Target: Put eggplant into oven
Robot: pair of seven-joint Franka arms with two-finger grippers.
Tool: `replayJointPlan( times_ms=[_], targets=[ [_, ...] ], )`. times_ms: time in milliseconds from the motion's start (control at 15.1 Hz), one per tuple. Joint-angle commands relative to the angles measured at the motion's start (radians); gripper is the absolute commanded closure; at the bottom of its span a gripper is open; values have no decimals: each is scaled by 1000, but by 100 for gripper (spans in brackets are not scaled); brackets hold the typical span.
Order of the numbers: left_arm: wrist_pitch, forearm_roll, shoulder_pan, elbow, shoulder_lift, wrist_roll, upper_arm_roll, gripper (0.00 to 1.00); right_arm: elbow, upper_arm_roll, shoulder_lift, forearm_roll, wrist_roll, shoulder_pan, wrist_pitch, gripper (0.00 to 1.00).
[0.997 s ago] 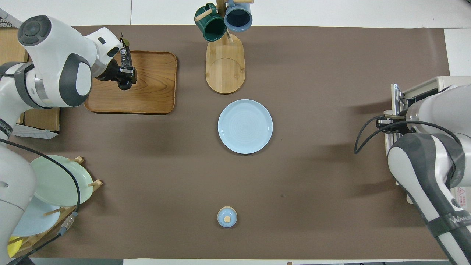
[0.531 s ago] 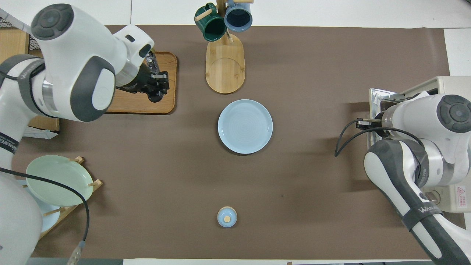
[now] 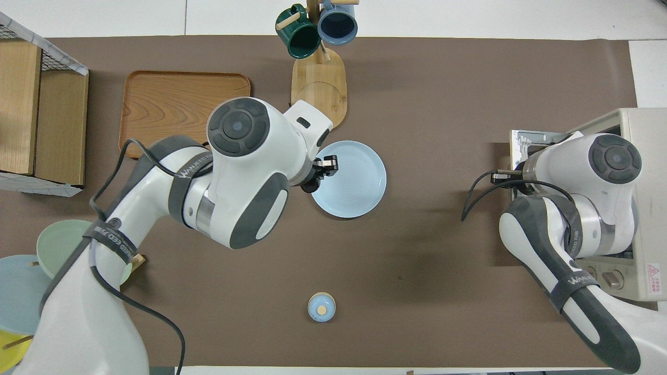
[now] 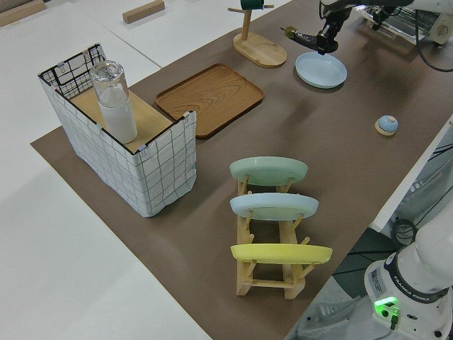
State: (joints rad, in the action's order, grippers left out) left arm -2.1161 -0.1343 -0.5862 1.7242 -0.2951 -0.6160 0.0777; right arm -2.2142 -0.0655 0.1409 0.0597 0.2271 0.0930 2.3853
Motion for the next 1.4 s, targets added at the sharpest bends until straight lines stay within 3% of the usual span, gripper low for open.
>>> replayJointPlan(
  times_ms=[0,266,465,864,930,997,1063,1329],
  targets=[
    [-73,-16,-50,73,27,-34,-21,100,10,-37,42,40,-14,-22,57,100],
    [-172,-16,-116,84,-39,-102,-24,100,11,-37,42,40,-12,4,60,100],
    [-252,-15,-149,83,-98,-123,-24,100,39,-37,51,-68,6,66,60,100],
    [-298,-10,-147,84,-127,-111,-22,100,91,-37,66,-103,86,119,49,100],
    [-298,-10,-147,84,-127,-110,-24,82,99,-37,66,-103,89,131,45,100],
    [-294,-7,-147,84,-127,-107,-24,1,100,-37,66,-103,89,134,40,92],
    [-291,-5,-146,84,-127,-103,-24,0,103,-37,66,-103,90,136,37,85],
    [-272,-4,-130,80,-118,-53,-24,0,123,-36,68,-101,90,161,32,85]
  ],
)
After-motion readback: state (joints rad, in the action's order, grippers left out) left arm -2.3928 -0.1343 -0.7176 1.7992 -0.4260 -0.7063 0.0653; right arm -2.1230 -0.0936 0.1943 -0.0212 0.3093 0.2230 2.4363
